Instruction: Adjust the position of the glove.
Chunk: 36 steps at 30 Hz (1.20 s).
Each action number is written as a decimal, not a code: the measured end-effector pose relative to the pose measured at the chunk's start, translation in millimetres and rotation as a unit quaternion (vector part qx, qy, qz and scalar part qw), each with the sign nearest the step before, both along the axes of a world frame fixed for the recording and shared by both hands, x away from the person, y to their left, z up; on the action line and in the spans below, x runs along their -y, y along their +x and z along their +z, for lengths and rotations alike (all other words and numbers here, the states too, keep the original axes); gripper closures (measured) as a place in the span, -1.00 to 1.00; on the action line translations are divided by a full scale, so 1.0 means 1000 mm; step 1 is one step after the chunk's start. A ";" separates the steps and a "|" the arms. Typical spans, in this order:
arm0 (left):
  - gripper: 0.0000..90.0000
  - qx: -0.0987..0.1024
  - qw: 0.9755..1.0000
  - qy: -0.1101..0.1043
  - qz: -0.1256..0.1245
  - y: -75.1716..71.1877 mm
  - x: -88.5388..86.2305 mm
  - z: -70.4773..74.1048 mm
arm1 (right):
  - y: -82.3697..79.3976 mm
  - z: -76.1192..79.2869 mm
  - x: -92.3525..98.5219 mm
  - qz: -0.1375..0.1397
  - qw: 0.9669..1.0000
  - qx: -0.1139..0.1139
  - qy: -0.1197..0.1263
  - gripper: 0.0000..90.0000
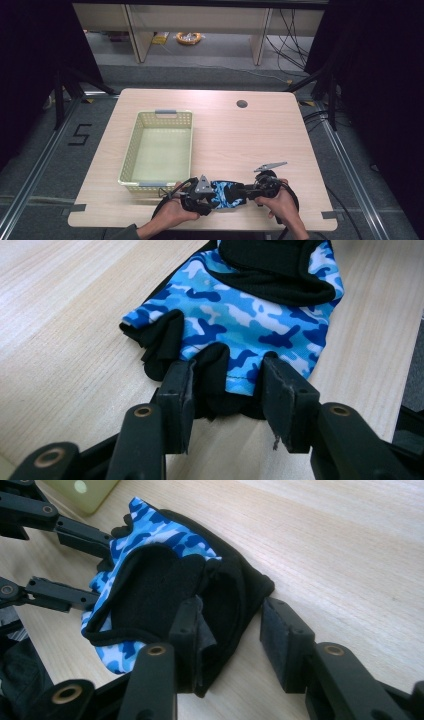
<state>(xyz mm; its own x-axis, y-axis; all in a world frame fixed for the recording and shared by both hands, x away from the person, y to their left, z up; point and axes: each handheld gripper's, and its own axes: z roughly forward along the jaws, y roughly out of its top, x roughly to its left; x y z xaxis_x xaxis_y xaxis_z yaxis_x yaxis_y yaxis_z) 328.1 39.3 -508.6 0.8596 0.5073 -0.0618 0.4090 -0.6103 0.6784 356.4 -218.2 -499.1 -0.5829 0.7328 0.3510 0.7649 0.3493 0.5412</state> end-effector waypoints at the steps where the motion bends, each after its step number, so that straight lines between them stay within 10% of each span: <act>1: 0.23 0.000 1.000 0.004 -0.002 0.000 0.000 0.000 | 0.000 -0.001 -0.002 0.001 1.000 0.003 0.004 0.42; 19: 0.13 -0.004 1.000 0.011 -0.002 -0.004 -0.001 0.002 | -0.007 -0.004 -0.003 0.026 0.999 0.026 0.004 0.92; 27: 0.64 0.008 1.000 -0.006 0.003 -0.009 -0.005 -0.001 | -0.010 0.000 -0.006 0.035 0.999 0.035 0.005 0.94; 36: 0.79 0.011 1.000 -0.019 0.006 -0.014 -0.007 0.000 | -0.015 0.006 -0.004 0.032 0.998 0.046 0.016 0.94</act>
<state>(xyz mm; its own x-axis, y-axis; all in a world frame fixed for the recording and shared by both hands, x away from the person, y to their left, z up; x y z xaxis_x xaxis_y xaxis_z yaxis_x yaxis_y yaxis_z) 314.1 46.8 -508.2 0.8553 0.5144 -0.0621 0.3997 -0.5788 0.7108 341.4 -214.5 -492.9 -0.6594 0.6820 0.3163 0.6879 0.3777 0.6198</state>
